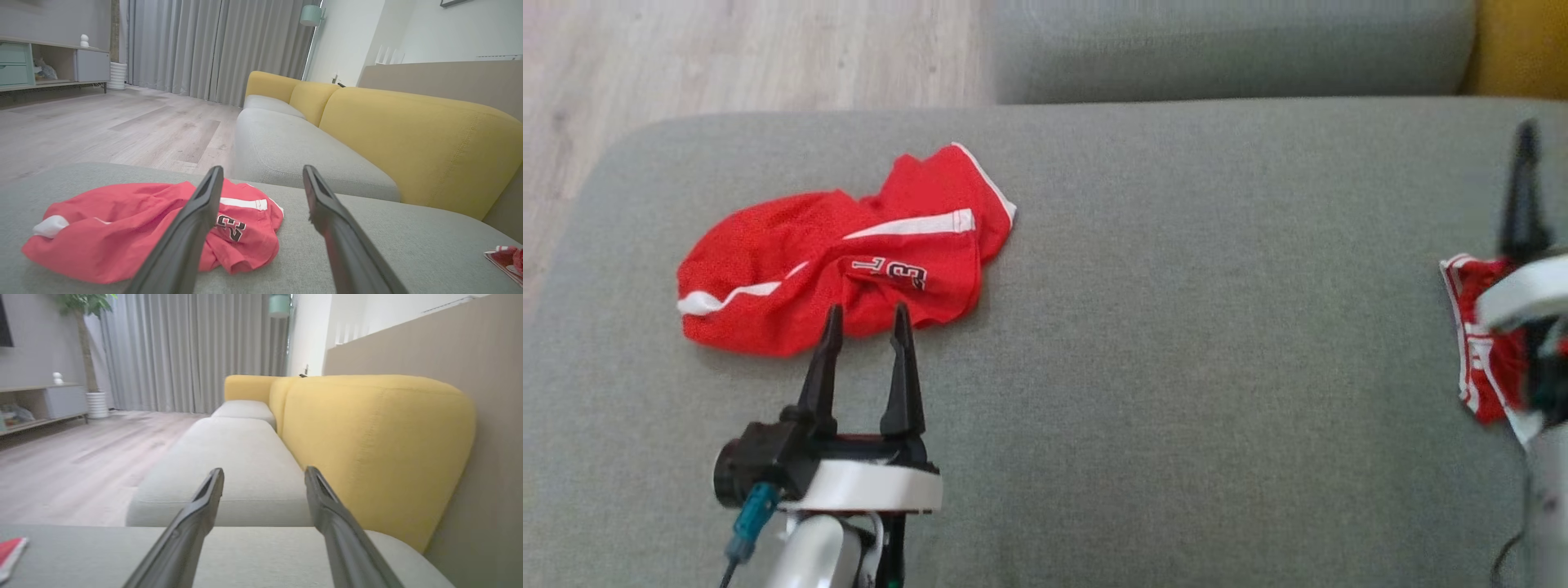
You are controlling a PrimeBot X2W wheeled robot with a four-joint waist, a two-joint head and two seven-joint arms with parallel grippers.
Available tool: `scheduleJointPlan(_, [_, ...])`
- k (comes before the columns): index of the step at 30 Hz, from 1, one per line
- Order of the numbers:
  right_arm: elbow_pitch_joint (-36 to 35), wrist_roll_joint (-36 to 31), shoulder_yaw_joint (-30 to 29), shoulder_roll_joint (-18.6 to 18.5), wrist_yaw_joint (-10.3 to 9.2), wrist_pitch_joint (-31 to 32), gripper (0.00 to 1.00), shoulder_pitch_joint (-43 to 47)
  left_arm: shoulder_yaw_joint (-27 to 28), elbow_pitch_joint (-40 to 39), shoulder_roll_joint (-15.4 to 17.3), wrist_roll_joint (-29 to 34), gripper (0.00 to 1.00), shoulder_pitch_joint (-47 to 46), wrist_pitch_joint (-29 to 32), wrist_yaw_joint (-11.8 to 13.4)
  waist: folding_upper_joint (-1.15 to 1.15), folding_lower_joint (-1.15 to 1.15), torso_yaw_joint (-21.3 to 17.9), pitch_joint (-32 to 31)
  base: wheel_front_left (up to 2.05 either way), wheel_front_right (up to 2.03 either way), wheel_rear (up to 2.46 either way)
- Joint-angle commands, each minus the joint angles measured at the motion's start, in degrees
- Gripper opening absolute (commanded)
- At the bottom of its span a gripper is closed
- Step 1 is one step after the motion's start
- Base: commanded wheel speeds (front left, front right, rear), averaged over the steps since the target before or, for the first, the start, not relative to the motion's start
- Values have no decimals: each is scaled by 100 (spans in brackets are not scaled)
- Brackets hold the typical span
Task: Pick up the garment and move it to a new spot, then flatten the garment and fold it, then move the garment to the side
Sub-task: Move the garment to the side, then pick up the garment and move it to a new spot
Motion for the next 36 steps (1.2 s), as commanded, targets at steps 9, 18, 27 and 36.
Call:
scheduleJointPlan(9, [-1582, 631, 713, 829, -4, -297, 100, 1617, 208, -63, 0, -35, 100, 149, -54, -86, 0, 1, 165, -270, 0, 0, 0])
scheduleJointPlan(18, [-1237, 946, 1110, 974, -4, -1068, 100, 2727, 299, -39, 0, -92, 100, 405, -54, -92, 0, 1, 164, -337, 0, 0, 0])
scheduleJointPlan(27, [-1041, 1012, 1272, 977, -4, -1186, 100, 2703, 394, -107, 0, -129, 100, 508, -54, -60, 0, 1, 91, -350, 0, 0, 0])
scheduleJointPlan(36, [-990, 1028, 1290, 978, -4, -1222, 100, 2718, 323, -68, 0, -120, 100, 456, -54, -81, 0, 1, 151, -389, 0, 0, 0])
